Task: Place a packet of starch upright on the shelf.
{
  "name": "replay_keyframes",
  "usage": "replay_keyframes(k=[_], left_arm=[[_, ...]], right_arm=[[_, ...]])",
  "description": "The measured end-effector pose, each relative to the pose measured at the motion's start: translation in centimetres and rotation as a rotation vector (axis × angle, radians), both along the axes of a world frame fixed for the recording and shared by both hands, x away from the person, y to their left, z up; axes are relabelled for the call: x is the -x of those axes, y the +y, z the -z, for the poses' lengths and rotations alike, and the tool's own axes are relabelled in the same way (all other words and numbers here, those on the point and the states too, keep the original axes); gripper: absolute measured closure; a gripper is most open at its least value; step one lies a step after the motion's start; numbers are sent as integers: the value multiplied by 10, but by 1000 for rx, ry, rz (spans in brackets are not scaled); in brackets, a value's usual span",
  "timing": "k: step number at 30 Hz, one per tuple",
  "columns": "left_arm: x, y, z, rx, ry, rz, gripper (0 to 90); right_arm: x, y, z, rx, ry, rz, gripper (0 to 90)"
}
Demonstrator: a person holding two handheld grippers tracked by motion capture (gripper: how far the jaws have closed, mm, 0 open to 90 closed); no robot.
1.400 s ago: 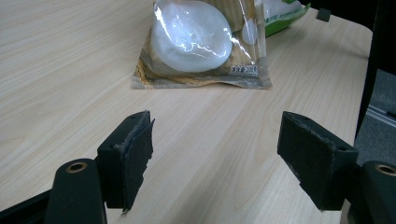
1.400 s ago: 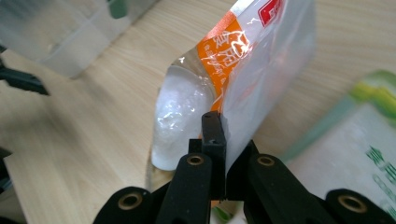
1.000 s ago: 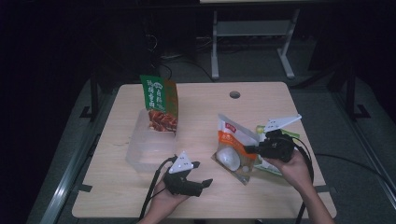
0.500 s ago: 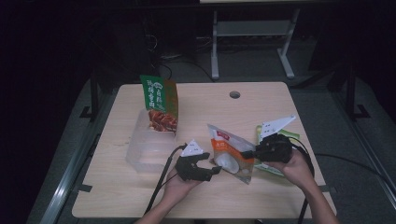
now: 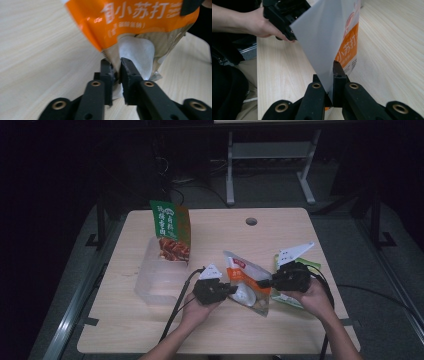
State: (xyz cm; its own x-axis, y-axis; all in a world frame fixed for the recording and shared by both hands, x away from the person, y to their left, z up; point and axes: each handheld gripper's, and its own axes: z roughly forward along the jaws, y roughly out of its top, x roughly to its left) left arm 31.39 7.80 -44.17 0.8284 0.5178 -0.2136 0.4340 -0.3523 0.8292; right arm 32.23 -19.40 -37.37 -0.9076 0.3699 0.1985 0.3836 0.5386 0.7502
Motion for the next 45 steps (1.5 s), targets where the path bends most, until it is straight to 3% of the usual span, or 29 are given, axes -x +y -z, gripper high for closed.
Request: replay_keyframes(k=[6, 8, 12, 15, 18, 21, 22, 24, 25, 30, 37, 45], left_arm=[[11, 4, -2, -4, -32, -21, 878], [17, 5, -1, -9, -54, -32, 881], [26, 7, -1, -32, -98, -39, 882], [29, 9, -1, -35, -106, -40, 882], [32, 11, -2, -44, -111, -39, 881], [34, 13, -2, -48, -109, -39, 876], [35, 14, -2, -49, -108, -40, 858], [36, 17, -3, -57, -98, -36, 845], [37, 18, -4, -57, -94, -33, 785], [46, 27, -10, -65, -97, -28, 655], [60, 40, -17, -82, -106, -20, 577], [79, 47, -16, -98, -103, 4, 455]], right_arm=[[0, 3, 0, 8, -10, 49, 889], [0, 4, 0, 15, -11, 68, 812], [4, 10, 8, 57, -4, 108, 752], [4, 14, 16, 69, 28, 132, 701], [4, 19, 20, 58, 53, 127, 720], [3, 24, 22, 59, 65, 101, 828], [3, 27, 22, 66, 59, 90, 876], [3, 27, 22, 66, 59, 85, 888], [5, 27, 22, 67, 56, 86, 896], [9, 24, 19, 33, 51, 91, 900], [15, 22, 7, 27, -20, 129, 900], [5, 36, -7, 19, -42, 143, 900]])
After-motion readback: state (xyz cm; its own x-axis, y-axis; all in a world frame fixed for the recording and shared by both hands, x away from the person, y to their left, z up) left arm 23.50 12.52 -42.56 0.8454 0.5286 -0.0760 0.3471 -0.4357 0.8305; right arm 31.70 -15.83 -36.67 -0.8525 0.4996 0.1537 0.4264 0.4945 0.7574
